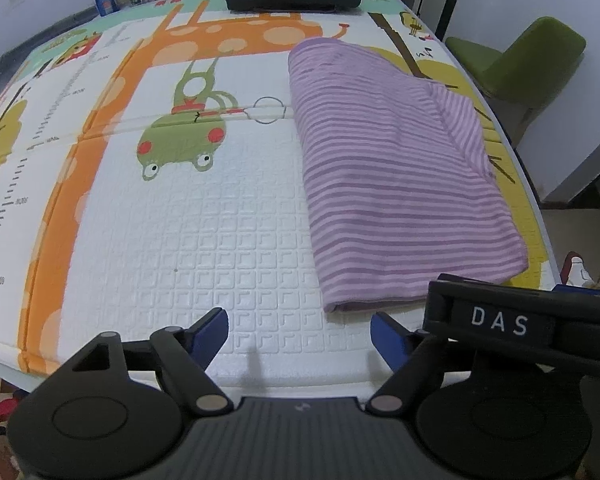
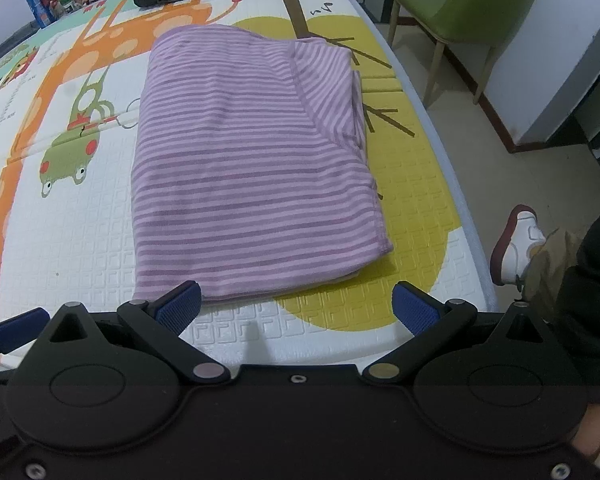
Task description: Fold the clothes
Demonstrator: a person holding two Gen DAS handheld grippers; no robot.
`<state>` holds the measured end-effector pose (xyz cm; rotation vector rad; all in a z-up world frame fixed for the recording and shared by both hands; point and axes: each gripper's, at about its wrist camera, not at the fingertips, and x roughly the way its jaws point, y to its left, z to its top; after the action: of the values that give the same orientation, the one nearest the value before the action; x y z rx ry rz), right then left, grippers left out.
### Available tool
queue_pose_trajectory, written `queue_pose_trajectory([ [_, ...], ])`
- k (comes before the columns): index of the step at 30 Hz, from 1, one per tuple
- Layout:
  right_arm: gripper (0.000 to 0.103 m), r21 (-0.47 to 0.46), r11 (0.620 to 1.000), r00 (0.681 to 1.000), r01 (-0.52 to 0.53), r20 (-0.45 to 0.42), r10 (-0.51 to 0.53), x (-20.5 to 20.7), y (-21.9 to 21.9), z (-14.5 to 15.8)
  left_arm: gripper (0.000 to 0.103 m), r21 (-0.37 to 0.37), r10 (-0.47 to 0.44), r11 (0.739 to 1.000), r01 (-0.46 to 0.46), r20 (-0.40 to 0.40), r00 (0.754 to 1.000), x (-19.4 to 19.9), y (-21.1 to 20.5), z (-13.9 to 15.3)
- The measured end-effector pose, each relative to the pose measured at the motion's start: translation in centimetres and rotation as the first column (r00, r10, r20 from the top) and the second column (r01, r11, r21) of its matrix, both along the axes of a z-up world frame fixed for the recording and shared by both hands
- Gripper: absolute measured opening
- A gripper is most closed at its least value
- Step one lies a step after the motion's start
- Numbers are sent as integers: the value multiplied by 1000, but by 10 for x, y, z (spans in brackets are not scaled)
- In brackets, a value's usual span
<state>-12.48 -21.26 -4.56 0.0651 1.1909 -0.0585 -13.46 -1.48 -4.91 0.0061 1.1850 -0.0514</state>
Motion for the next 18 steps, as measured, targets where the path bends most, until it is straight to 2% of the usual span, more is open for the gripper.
queue_pose_trajectory([
  [18,102,6,1000,1000,-4,1,4,0,-1,-1,81,14,-4,1000,4,-5,1000,0,-2,-1],
])
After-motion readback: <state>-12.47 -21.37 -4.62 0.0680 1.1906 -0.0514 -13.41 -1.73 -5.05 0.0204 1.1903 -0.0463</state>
